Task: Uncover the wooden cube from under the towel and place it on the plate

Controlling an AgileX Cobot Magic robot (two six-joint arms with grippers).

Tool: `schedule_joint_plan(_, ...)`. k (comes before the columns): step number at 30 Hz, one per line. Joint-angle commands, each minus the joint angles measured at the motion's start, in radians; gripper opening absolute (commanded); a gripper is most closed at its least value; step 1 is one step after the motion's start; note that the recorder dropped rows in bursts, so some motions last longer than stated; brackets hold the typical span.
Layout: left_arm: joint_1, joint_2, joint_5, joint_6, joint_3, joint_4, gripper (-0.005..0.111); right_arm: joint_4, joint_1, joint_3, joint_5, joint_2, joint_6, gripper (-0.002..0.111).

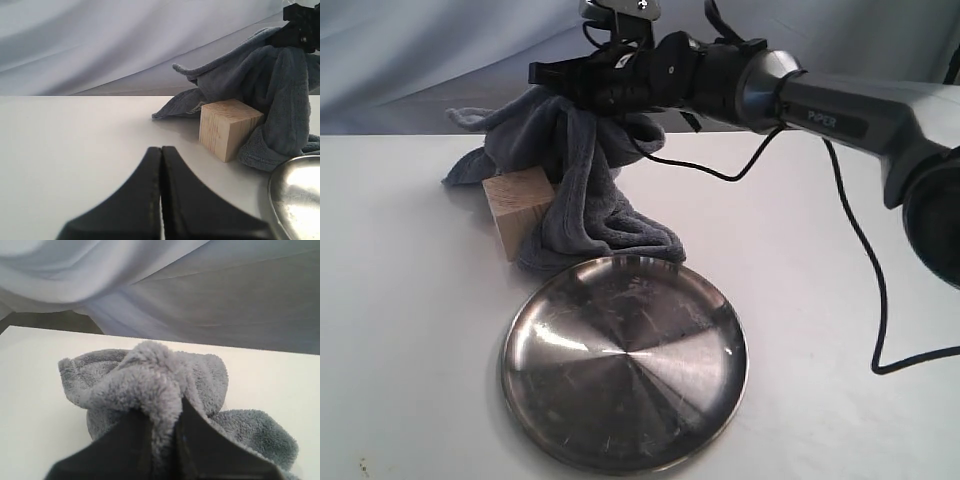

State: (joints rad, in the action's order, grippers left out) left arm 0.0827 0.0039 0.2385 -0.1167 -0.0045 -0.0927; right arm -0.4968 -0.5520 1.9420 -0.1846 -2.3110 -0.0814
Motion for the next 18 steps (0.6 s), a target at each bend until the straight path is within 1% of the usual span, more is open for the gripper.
schedule_joint_plan(1, -0.003, -0.004, -0.006, -0.002, 0.005, 0.005, 0.0, 0.007, 0.016, -0.108, 0.108, 0.066, 0.061, 0.0)
schedule_joint_plan(5, -0.003, -0.004, -0.006, -0.002, 0.005, 0.005, 0.0, -0.004, 0.016, -0.191, 0.166, 0.102, 0.067, 0.0)
schedule_joint_plan(7, -0.003, -0.004, -0.006, -0.002, 0.005, 0.005, 0.0, -0.011, 0.016, -0.253, 0.237, 0.131, 0.067, 0.0)
schedule_joint_plan(14, -0.003, -0.004, -0.006, -0.004, 0.005, 0.005, 0.0, -0.1, 0.033, -0.446, 0.422, 0.2, 0.067, 0.0)
schedule_joint_plan(18, -0.003, -0.004, -0.006, -0.004, 0.005, 0.005, 0.0, -0.182, 0.041, -0.503, 0.484, 0.203, 0.07, 0.0)
